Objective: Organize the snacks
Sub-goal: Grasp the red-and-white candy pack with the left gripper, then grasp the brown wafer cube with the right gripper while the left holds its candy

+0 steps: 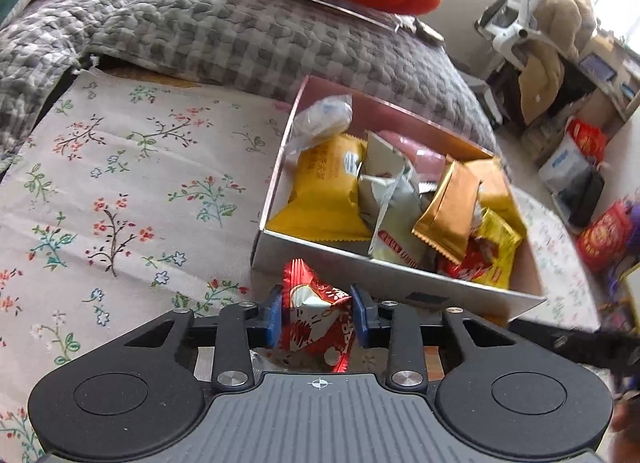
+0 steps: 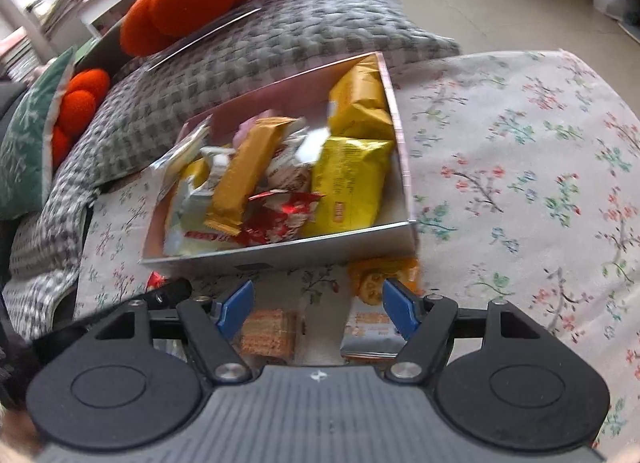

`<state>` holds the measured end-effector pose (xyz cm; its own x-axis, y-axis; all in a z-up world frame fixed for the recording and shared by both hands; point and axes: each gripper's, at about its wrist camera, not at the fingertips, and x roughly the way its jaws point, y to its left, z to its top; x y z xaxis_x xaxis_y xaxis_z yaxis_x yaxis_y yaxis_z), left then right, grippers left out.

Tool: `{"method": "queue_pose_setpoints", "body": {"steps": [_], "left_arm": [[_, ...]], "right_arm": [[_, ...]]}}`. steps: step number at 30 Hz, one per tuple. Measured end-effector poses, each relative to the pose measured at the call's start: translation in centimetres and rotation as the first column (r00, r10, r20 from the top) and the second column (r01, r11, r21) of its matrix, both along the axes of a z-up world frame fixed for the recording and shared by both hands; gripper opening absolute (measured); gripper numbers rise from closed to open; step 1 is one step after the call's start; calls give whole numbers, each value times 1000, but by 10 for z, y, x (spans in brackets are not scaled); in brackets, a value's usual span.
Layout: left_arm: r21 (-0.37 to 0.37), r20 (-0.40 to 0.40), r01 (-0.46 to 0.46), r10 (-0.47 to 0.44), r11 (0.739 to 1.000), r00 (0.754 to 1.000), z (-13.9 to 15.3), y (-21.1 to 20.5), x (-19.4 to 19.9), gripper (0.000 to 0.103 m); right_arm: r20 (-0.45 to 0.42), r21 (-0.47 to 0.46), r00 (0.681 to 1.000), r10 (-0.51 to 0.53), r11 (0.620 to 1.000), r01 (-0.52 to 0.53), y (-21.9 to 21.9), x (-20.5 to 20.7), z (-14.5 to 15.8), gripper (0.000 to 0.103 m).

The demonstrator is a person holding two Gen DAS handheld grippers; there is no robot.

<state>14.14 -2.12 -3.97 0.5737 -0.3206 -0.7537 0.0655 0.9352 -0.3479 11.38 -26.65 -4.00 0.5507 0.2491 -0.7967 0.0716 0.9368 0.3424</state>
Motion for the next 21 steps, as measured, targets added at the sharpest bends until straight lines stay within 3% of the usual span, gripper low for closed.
{"method": "queue_pose_setpoints", "body": {"steps": [8,14,17,21], "left_arm": [[-49,-6,-41,41,998,999,8,12,-1,31],[-55,12,-54,54,997,998,15,17,-4,31],[-54,22,-52,54,997,998,18,17,-5,31],[-58,38,-60,62,997,997,22,21,-6,31]], "right_arm": [[38,-140,977,208,970,-200,43,-4,-17,69],[9,-181,976,219,960,-214,60,2,-39,72],[36,-238,972,231,947,-216,69,0,-40,72],[54,-336,955,290,906,-256,85,-6,-40,37]]}}
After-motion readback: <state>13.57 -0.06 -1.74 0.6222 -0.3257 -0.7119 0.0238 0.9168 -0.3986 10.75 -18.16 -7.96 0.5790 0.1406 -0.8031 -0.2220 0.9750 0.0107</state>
